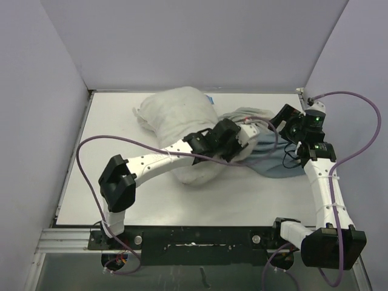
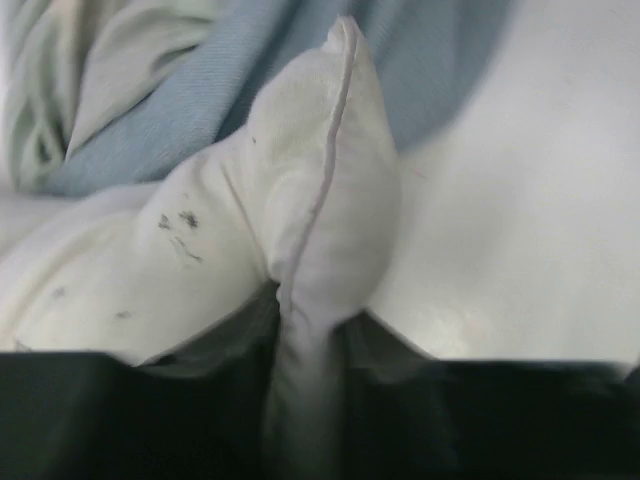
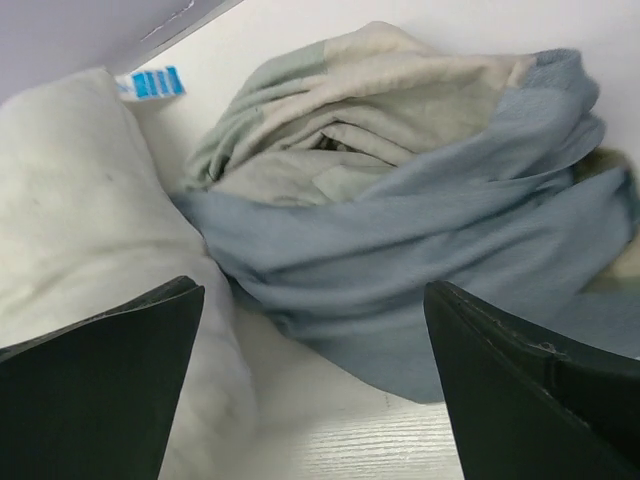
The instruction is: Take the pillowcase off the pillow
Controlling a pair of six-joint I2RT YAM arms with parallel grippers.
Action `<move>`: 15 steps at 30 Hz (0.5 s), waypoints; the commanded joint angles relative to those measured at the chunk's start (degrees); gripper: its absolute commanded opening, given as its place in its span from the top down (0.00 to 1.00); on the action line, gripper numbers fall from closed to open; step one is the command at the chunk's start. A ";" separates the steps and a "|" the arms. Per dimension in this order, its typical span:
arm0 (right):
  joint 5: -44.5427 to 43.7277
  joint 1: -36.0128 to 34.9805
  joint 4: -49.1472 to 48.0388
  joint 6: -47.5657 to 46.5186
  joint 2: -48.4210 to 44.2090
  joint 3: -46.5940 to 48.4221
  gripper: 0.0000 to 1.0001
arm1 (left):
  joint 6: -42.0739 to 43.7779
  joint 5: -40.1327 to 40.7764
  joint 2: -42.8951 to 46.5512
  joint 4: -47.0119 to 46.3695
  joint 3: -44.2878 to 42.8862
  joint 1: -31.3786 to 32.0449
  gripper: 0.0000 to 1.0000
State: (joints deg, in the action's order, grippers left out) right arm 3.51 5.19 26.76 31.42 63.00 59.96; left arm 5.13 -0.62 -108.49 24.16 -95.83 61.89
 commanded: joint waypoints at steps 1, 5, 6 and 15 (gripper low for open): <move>-2.28 -0.18 -2.34 -1.29 -1.00 0.40 0.02 | 0.81 8.88 -0.80 -7.41 -1.57 -9.97 0.37; -5.00 -0.32 -5.12 -3.81 -1.44 -1.70 0.02 | 0.76 2.41 -0.24 -3.84 -3.60 -15.16 0.02; -6.13 -0.41 -6.22 -4.75 -1.74 -2.59 0.02 | 0.58 0.79 1.22 -4.23 -2.83 -17.16 0.02; -16.24 -0.23 -15.10 -12.16 -1.79 -11.21 0.02 | -0.27 -9.65 18.94 -8.62 15.29 -43.73 0.02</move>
State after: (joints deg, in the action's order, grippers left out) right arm -5.28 5.15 18.22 23.35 61.14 50.11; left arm 4.99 -7.05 -100.62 17.80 -83.42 30.41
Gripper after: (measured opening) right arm 0.979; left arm 0.979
